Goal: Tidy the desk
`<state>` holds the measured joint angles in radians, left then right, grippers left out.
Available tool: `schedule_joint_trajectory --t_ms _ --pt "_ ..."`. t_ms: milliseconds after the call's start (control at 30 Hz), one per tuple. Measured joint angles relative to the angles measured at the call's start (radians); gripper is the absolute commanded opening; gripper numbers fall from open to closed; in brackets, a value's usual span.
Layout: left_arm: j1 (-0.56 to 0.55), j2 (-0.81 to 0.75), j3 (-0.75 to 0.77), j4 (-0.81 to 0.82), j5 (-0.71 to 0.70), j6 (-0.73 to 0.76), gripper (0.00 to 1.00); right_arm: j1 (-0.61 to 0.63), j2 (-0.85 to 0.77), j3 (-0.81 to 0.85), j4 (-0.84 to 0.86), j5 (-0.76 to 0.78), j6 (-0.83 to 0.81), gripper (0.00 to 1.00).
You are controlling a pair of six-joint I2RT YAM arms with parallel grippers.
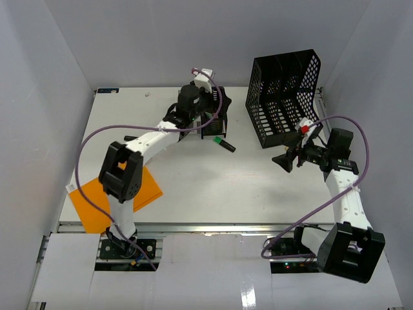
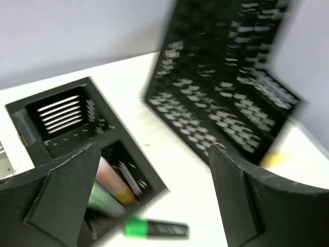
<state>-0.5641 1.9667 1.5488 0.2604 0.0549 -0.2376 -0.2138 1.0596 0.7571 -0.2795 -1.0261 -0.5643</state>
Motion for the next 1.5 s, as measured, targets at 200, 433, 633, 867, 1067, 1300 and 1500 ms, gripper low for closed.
schedule_joint_trajectory --t_ms 200,433,633,867,1067,1300,1500 --pt "0.004 -0.416 -0.258 -0.044 0.195 0.014 0.98 0.003 0.194 0.265 -0.257 0.251 -0.23 0.9" --pt "0.044 -0.844 -0.689 0.004 0.289 0.067 0.98 0.043 0.483 0.534 -0.43 0.641 -0.449 0.94" --pt "0.046 -0.884 -0.791 -0.058 0.273 0.111 0.98 0.046 0.703 0.657 -0.551 0.788 -0.571 0.95" --pt "0.046 -0.951 -0.799 -0.066 0.248 0.144 0.98 0.055 0.824 0.718 -0.605 0.87 -0.653 0.92" --pt "0.046 -0.969 -0.799 -0.066 0.236 0.148 0.98 0.066 0.882 0.719 -0.604 0.914 -0.697 0.89" --pt "0.046 -0.968 -0.799 -0.067 0.225 0.149 0.98 0.077 0.923 0.719 -0.591 0.936 -0.745 0.85" --pt "0.046 -0.964 -0.799 -0.069 0.22 0.152 0.98 0.078 0.943 0.719 -0.564 0.955 -0.772 0.82"
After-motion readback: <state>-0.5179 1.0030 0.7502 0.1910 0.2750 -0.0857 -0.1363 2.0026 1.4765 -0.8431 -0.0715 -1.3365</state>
